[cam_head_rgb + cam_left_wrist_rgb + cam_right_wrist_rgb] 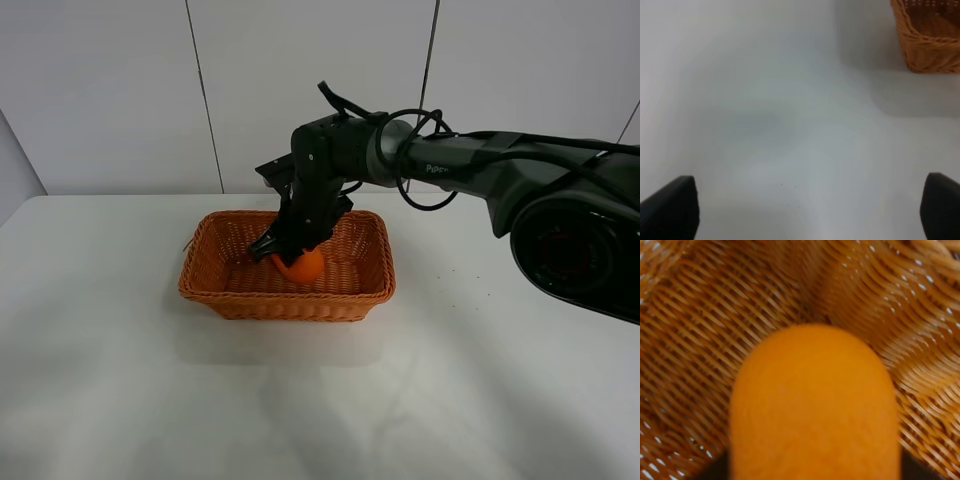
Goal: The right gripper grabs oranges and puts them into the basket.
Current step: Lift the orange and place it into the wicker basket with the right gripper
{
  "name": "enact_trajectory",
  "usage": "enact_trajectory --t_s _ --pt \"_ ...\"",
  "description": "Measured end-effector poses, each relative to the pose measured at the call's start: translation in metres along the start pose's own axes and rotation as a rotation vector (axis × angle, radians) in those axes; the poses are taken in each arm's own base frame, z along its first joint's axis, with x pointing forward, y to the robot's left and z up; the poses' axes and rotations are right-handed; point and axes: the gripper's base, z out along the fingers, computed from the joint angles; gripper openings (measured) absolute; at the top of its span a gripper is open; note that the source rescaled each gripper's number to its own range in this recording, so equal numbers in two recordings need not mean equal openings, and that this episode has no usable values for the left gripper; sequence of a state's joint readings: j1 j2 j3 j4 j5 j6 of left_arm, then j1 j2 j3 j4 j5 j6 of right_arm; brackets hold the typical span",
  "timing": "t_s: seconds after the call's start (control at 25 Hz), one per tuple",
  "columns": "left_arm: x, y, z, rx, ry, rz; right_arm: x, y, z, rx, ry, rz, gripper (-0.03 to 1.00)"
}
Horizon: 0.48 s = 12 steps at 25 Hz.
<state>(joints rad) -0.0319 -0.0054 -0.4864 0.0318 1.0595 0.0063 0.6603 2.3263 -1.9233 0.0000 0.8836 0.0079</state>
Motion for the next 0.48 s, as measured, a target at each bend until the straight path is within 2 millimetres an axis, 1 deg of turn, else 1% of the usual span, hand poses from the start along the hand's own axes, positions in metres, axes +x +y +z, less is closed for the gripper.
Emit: enact_trajectory --t_s 0.04,0.08,0.12,0.16,0.2,0.28,0.48 --pt "0.000 0.000 0.000 0.000 0.000 0.000 0.000 0.000 -0.001 0.000 0.003 -0.001 0.63" --pt "0.000 0.000 0.000 0.000 0.000 0.000 0.000 0.000 -0.003 0.000 0.015 -0.001 0.76" --pt "0.000 0.000 0.000 0.000 0.000 0.000 -0.001 0.000 -0.005 0.000 0.020 -0.002 0.86" --pt "0.000 0.000 0.000 0.000 0.000 0.000 -0.004 0.000 -0.009 0.000 0.016 -0.008 0.92" --pt "0.000 0.000 0.000 0.000 0.000 0.000 -0.009 0.000 -0.015 0.000 0.004 -0.008 0.96" --pt "0.000 0.000 0.000 0.000 0.000 0.000 -0.018 0.000 -0.030 0.000 -0.015 -0.008 0.99" --pt "0.000 0.000 0.000 0.000 0.000 0.000 -0.039 -0.001 -0.079 0.001 -0.043 -0.005 1.00"
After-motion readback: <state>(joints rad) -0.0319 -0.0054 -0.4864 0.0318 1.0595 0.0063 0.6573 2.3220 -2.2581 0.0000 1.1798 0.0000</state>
